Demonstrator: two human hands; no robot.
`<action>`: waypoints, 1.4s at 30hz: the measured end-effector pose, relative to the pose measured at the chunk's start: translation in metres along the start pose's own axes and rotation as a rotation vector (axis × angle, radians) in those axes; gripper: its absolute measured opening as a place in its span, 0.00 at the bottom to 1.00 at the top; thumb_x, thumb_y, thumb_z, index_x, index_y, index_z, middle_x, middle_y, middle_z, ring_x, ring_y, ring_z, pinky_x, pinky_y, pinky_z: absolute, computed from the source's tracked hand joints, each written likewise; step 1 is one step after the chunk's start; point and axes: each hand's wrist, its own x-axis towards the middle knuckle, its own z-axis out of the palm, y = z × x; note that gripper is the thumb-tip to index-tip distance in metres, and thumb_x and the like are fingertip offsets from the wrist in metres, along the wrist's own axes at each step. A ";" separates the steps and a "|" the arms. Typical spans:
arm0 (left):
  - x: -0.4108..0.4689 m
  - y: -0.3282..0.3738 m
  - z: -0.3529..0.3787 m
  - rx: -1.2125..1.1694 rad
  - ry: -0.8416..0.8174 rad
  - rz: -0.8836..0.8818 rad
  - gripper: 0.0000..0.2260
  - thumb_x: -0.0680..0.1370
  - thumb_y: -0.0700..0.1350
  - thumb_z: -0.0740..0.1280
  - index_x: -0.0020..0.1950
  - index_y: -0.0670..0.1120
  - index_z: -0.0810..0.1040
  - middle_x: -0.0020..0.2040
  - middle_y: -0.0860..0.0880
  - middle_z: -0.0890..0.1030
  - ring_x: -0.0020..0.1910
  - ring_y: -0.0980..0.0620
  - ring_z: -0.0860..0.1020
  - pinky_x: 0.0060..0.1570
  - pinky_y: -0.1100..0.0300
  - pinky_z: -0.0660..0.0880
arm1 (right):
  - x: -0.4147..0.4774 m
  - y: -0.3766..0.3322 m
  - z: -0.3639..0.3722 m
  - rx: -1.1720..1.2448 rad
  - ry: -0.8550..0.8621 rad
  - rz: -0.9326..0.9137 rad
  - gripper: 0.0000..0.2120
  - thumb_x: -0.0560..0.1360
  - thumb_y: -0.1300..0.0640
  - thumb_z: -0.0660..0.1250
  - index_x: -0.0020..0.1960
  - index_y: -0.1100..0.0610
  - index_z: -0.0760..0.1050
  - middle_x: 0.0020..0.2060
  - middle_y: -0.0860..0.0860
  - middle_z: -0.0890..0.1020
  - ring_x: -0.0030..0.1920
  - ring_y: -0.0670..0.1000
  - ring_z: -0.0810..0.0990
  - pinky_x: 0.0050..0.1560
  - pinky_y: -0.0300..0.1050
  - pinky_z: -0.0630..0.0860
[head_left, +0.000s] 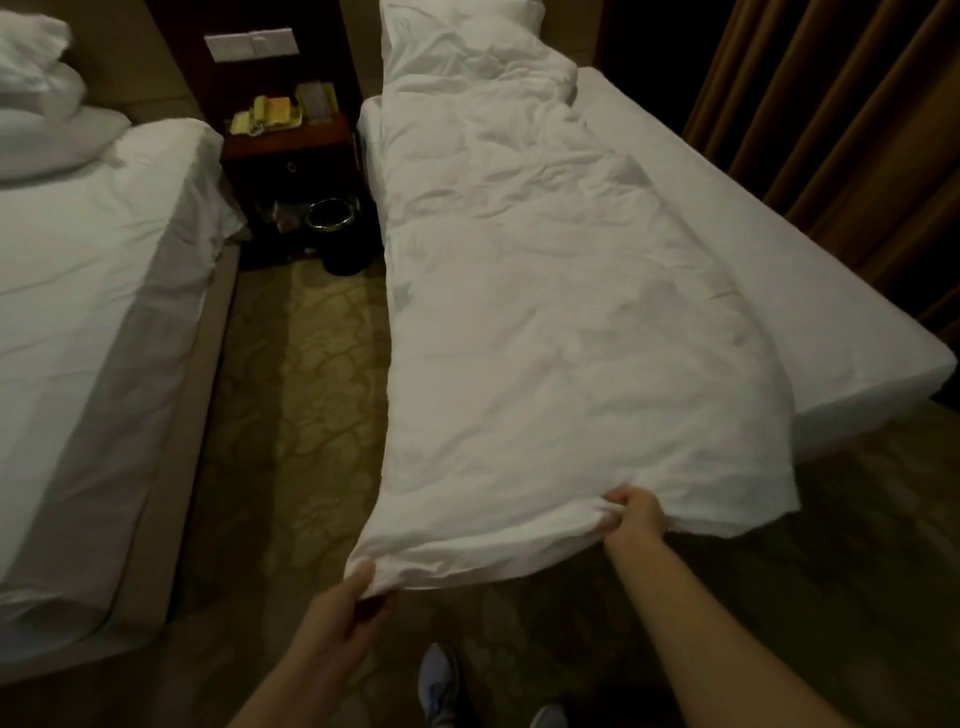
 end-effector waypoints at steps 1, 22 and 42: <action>0.005 -0.002 -0.005 -0.132 0.045 -0.040 0.14 0.81 0.38 0.60 0.67 0.38 0.70 0.56 0.41 0.78 0.44 0.56 0.78 0.38 0.70 0.77 | 0.002 0.010 0.000 -0.008 -0.003 0.044 0.12 0.69 0.72 0.59 0.28 0.63 0.66 0.26 0.56 0.71 0.29 0.54 0.68 0.24 0.41 0.69; -0.005 -0.076 0.193 -0.060 -0.232 0.108 0.09 0.80 0.45 0.63 0.58 0.45 0.77 0.55 0.44 0.80 0.50 0.48 0.78 0.54 0.53 0.74 | -0.034 -0.019 0.004 0.406 -0.324 0.289 0.09 0.77 0.58 0.66 0.53 0.62 0.73 0.48 0.60 0.79 0.49 0.62 0.77 0.50 0.55 0.76; -0.032 -0.016 0.242 0.144 -0.394 0.347 0.04 0.80 0.41 0.62 0.49 0.48 0.76 0.35 0.53 0.84 0.33 0.58 0.83 0.29 0.65 0.78 | 0.022 -0.203 0.001 0.244 -0.072 -0.499 0.25 0.69 0.64 0.69 0.66 0.63 0.71 0.61 0.57 0.78 0.57 0.56 0.78 0.56 0.48 0.78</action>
